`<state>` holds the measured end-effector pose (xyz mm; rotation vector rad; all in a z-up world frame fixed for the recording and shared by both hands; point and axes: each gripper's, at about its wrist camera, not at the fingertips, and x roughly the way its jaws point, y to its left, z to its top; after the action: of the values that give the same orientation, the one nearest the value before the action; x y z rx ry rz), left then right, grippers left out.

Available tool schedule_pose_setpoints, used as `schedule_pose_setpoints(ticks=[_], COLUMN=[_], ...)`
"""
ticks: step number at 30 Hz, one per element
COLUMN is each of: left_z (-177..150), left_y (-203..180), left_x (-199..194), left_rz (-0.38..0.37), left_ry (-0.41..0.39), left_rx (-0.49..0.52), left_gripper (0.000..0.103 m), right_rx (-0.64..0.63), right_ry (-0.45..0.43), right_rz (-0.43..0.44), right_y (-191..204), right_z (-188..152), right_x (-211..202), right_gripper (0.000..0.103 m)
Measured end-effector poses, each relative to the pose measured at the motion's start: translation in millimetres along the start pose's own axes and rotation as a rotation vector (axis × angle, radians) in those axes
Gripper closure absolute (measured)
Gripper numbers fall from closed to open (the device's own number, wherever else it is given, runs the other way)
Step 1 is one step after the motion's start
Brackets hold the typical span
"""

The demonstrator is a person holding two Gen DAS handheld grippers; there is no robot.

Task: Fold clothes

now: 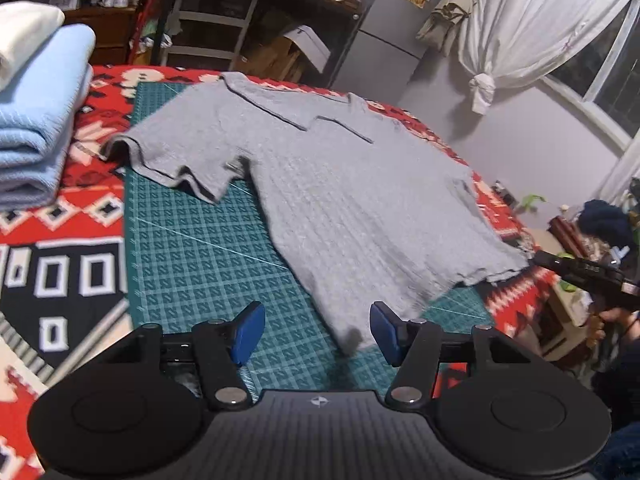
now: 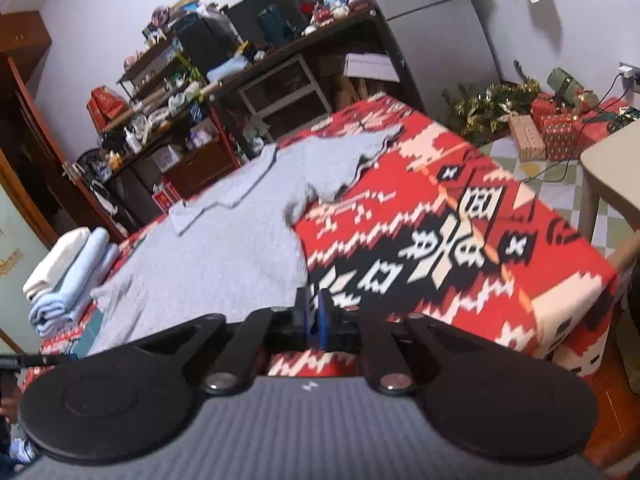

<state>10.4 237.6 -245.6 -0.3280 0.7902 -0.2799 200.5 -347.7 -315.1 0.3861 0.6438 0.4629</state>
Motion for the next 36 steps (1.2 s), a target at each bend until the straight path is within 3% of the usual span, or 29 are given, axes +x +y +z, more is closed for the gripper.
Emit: schedule_pose_setpoints(ticks=[2,5,6,9,10,11,12,13,20,26,29,36], left_z=[-1.3,-3.0,-4.1,-8.7,-11.7,-15.0,-18.6,-21.2,-20.9,-21.6,-21.5,-18.1], left_y=[-3.9,-14.9,-19.4,-32.6,-37.8,-43.0,-47.4,-48.7,-36.3,-22.0,-16.1,-4.1], left_x=[4.9,10.8,13.0,17.4,19.1,20.7,22.0,22.2,10.9,1.6,-2.3,-12.3], left_rz=[0.003,0.062,0.077,0.141,0.168,0.193,0.203,0.208,0.181,0.15,0.133,0.1], left_ry=[0.005,-0.015,-0.021,-0.03,-0.035,-0.041,-0.048,-0.056,-0.048,-0.038,-0.034,-0.053], left_rx=[-0.001,0.046,0.07,0.164,0.206,0.25,0.289,0.311,0.245,0.165,0.131,0.07], left_gripper=[0.047,0.06,0.06,0.065,0.071,0.093,0.099,0.099,0.101,0.101,0.101,0.094], right_rx=[-0.03,-0.091,-0.112,-0.141,-0.144,-0.148,-0.152,-0.147,-0.023,-0.083,-0.082,-0.139], right_ry=[-0.009,0.002,0.007,0.017,0.02,0.023,0.026,0.028,-0.001,0.04,0.047,-0.035], right_rz=[-0.005,-0.028,-0.035,-0.048,-0.049,-0.05,-0.051,-0.05,-0.002,-0.081,-0.08,-0.039], right_y=[4.2,13.7,16.9,19.5,19.6,19.7,19.8,19.4,8.2,8.6,7.9,19.2], right_z=[0.0,-3.4,-4.7,-9.8,-11.3,-12.8,-14.3,-15.2,-9.0,-12.1,-13.7,36.5], right_x=[-0.3,5.4,7.5,13.7,15.3,16.8,18.3,18.8,-0.9,0.0,3.2,18.4], right_gripper=[0.093,0.079,0.073,0.073,0.073,0.079,0.096,0.101,0.101,0.103,0.103,0.096])
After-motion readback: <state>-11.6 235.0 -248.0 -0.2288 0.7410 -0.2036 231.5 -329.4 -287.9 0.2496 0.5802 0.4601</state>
